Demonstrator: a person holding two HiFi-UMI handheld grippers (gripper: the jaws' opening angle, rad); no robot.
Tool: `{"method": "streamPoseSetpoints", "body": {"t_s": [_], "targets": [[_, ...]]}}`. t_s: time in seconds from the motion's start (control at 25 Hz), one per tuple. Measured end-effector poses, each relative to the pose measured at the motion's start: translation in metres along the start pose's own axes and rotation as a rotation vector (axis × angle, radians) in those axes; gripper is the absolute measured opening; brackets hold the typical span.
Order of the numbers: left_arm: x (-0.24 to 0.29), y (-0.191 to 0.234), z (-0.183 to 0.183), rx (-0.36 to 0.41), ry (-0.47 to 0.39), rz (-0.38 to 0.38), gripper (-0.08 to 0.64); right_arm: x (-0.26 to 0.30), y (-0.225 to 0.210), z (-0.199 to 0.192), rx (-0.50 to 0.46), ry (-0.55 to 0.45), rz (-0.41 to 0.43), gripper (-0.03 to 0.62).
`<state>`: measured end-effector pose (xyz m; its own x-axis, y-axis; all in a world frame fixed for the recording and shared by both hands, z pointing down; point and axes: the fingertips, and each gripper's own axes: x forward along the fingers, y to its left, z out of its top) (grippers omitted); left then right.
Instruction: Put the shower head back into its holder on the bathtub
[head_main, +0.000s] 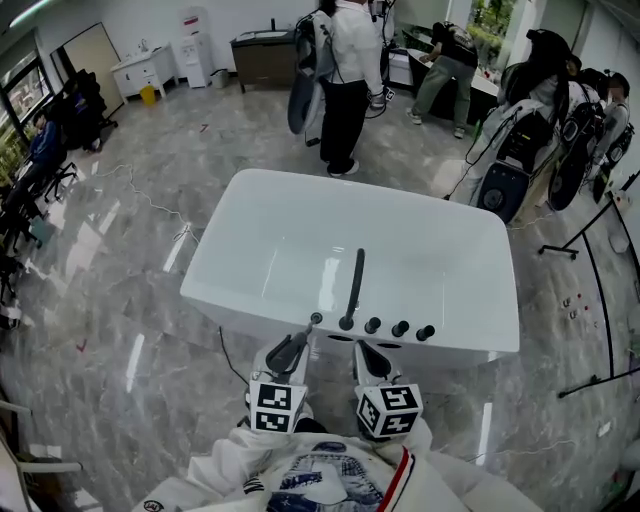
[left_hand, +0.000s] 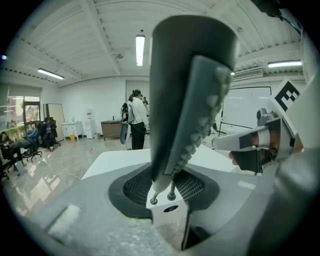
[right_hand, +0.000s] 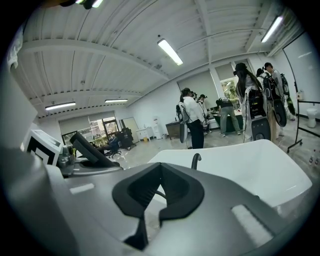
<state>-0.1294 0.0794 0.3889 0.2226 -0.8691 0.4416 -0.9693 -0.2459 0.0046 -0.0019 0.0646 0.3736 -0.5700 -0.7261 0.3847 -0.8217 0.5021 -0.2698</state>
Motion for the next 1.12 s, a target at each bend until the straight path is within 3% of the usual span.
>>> {"method": "streamPoseSetpoints", "body": {"t_s": [0.52,1.12], "targets": [[0.022,0.033,-0.001,0.018,-0.005,-0.135,0.141,0.028,0.01,0.0,0.02,0.003,-0.157,0.005],[0.051,0.03,-0.004,-0.021,0.02,-0.185,0.141,0.023,-0.017,-0.002,0.041,0.022,-0.252,0.005]]}}
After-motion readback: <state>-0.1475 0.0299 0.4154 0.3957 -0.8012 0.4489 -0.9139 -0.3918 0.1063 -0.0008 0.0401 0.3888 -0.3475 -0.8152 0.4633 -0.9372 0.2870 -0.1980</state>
